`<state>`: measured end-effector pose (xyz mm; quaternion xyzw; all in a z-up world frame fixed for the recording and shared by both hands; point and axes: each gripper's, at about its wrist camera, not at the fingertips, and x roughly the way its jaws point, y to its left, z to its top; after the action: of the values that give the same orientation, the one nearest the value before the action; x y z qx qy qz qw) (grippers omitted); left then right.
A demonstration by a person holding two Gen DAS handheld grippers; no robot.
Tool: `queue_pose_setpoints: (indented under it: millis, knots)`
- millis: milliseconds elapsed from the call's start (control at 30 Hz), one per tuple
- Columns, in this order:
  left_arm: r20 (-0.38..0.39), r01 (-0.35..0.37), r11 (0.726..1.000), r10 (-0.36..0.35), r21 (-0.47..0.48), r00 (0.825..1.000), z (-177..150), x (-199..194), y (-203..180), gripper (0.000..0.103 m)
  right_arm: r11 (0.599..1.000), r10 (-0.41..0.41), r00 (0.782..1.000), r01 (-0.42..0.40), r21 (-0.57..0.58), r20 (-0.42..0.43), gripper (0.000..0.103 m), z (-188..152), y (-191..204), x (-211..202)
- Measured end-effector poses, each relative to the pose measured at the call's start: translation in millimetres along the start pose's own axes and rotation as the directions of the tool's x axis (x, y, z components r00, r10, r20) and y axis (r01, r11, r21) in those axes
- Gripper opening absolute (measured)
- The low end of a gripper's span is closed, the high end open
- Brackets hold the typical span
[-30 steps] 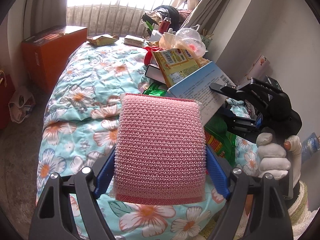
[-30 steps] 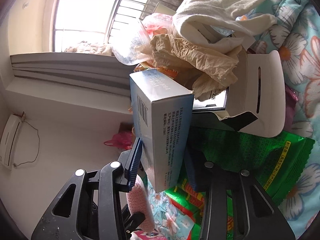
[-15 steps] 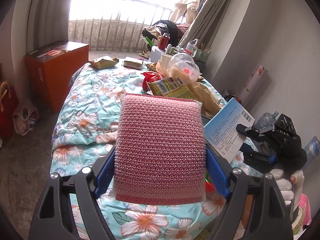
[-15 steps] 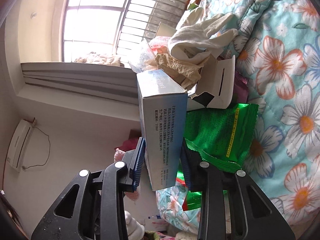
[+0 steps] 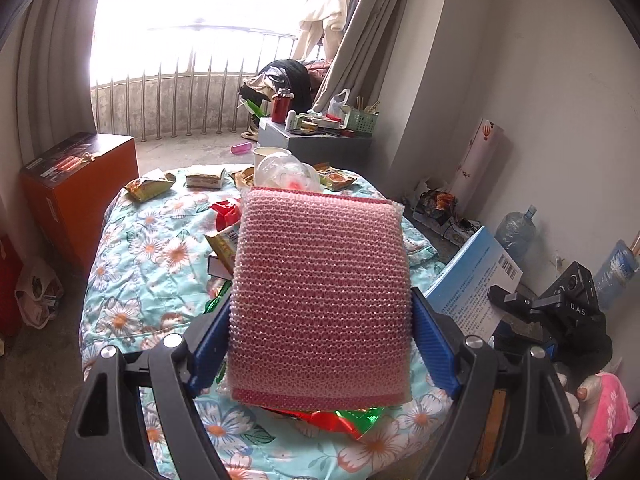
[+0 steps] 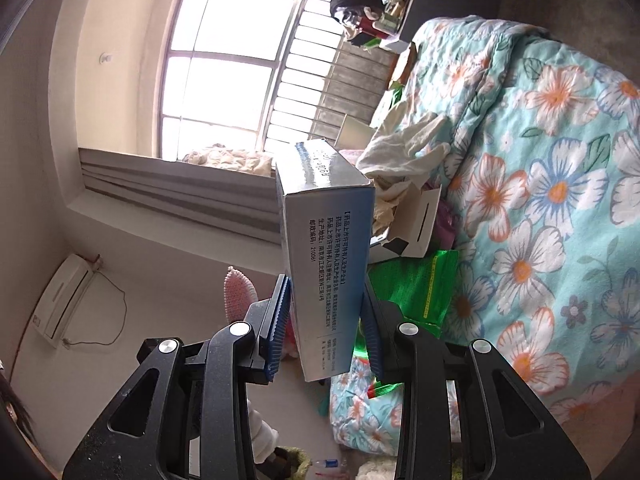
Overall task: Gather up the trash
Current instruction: 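Carry both items over the blue wastebasket and open both tools to drop them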
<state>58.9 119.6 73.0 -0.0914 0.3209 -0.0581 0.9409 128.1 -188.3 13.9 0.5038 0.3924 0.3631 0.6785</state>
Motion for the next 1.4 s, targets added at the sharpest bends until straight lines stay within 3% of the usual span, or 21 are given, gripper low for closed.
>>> queue_pose_setpoints:
  millis: [300,500,567,633,767,833,933,1033,1133,1167,1200,1233,1267,1300,1367,1400]
  knots:
    - [-0.059,0.148,0.984,-0.143,0.096,0.988,37,47,-88,0.08,0.999,0.002,0.986,-0.008,0.039,0.165,0.032,14,-25,-99]
    - [-0.138,0.253,0.952,-0.231,0.172,0.963,54,94,-163,0.08,0.996,-0.053,0.948,0.026,0.09,0.314,0.032,24,-45,-147]
    - [-0.187,0.293,0.938,-0.26,0.185,0.947,59,117,-192,0.08,0.991,-0.085,0.925,0.04,0.126,0.372,0.032,26,-56,-162]
    - [-0.252,0.347,0.919,-0.297,0.187,0.921,63,146,-221,0.08,0.983,-0.139,0.889,0.07,0.169,0.435,0.032,29,-70,-187]
    - [-0.375,0.407,0.882,-0.303,0.237,0.876,58,211,-290,0.08,0.951,-0.277,0.792,0.143,0.275,0.544,0.032,36,-103,-236]
    - [-0.419,0.423,0.858,-0.284,0.29,0.863,51,243,-323,0.08,0.922,-0.357,0.743,0.183,0.341,0.566,0.032,46,-122,-246]
    - [-0.494,0.454,0.828,-0.259,0.329,0.83,37,293,-367,0.08,0.882,-0.44,0.691,0.211,0.423,0.574,0.032,61,-150,-267]
    - [-0.554,0.478,0.813,-0.242,0.333,0.796,26,338,-406,0.08,0.849,-0.497,0.656,0.234,0.473,0.568,0.032,81,-176,-282]
    - [-0.584,0.468,0.818,-0.211,0.333,0.784,19,383,-445,0.082,0.806,-0.564,0.624,0.272,0.525,0.542,0.035,112,-202,-290]
    - [-0.602,0.466,0.822,-0.199,0.327,0.773,15,398,-456,0.085,0.801,-0.572,0.621,0.278,0.531,0.537,0.049,122,-214,-290]
    - [-0.624,0.462,0.828,-0.184,0.318,0.759,10,414,-466,0.094,0.796,-0.576,0.625,0.283,0.534,0.527,0.057,132,-229,-290]
    - [-0.637,0.449,0.839,-0.169,0.308,0.752,5,429,-474,0.097,0.764,-0.62,0.605,0.319,0.561,0.5,0.061,136,-241,-290]
    - [-0.64,0.425,0.855,-0.151,0.298,0.753,1,443,-479,0.097,0.718,-0.674,0.575,0.36,0.596,0.464,0.061,139,-256,-290]
    - [-0.639,0.399,0.869,-0.133,0.293,0.758,-5,452,-481,0.097,0.688,-0.702,0.566,0.381,0.618,0.432,0.061,138,-272,-290]
    - [-0.643,0.377,0.884,-0.122,0.276,0.756,-13,461,-483,0.096,0.623,-0.743,0.561,0.378,0.685,0.366,0.061,126,-291,-299]
    - [-0.646,0.387,0.886,-0.141,0.256,0.75,-16,460,-479,0.096,0.621,-0.737,0.564,0.349,0.702,0.372,0.061,121,-296,-302]
